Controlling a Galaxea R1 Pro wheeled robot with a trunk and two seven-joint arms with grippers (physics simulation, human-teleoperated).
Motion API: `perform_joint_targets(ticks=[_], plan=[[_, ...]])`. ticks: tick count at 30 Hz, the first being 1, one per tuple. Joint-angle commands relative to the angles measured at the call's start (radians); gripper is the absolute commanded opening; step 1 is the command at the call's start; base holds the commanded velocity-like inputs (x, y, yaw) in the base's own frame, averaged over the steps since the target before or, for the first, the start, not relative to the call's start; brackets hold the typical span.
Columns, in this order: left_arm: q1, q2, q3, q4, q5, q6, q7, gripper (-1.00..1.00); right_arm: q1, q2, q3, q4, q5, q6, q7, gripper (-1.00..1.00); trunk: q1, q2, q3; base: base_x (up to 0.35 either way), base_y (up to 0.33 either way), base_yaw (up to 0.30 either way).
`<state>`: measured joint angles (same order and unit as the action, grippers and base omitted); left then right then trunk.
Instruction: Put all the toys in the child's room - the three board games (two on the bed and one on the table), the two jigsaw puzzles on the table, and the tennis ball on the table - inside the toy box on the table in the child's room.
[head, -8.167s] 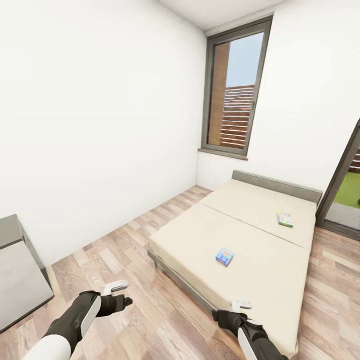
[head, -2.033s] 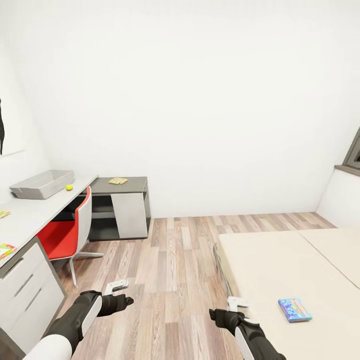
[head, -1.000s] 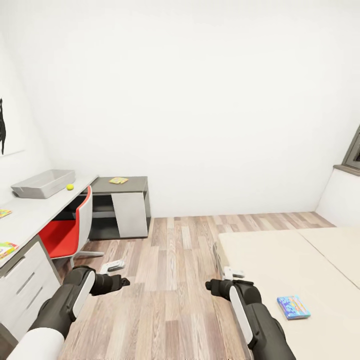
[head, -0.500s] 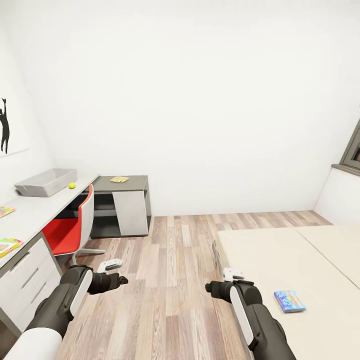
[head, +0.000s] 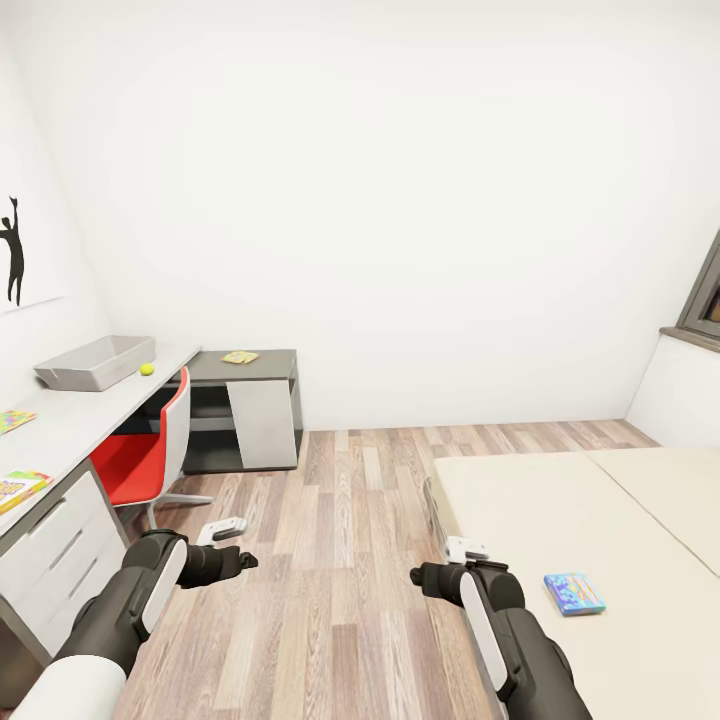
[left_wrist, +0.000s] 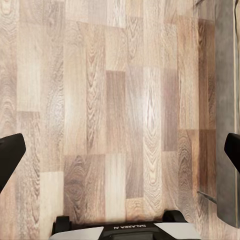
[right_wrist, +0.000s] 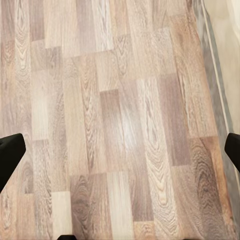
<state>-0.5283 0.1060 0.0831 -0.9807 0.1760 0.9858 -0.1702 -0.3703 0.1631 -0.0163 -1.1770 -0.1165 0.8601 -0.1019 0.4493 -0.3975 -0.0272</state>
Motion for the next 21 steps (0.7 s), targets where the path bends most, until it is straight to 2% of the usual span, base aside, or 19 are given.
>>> perform_joint_targets(ticks=[1, 8, 14, 21], plan=[[-0.001, 0.000, 0.001, 0.000, 0.002, 0.005, -0.002, 1.00, -0.001, 0.001, -0.001, -0.001, -0.011, 0.003, -0.009, 1.00, 0.001, -0.002, -0.002, -0.007, 0.000, 0.000], [-0.001, 0.000, 0.000, 0.000, 0.002, 0.004, 0.001, 1.00, -0.001, 0.001, 0.000, 0.003, -0.011, 0.000, -0.009, 1.00, 0.001, -0.002, -0.002, -0.002, -0.006, 0.000], [-0.001, -0.001, -0.003, 0.000, 0.001, 0.004, 0.003, 1.00, -0.001, 0.001, 0.001, 0.003, -0.011, -0.001, -0.009, 1.00, 0.001, -0.002, -0.002, -0.022, -0.131, 0.000], [-0.001, -0.002, -0.003, 0.001, 0.003, 0.003, 0.001, 1.00, -0.001, 0.001, 0.001, 0.005, -0.011, -0.002, -0.009, 1.00, 0.001, -0.002, -0.002, -0.005, -0.038, 0.000]])
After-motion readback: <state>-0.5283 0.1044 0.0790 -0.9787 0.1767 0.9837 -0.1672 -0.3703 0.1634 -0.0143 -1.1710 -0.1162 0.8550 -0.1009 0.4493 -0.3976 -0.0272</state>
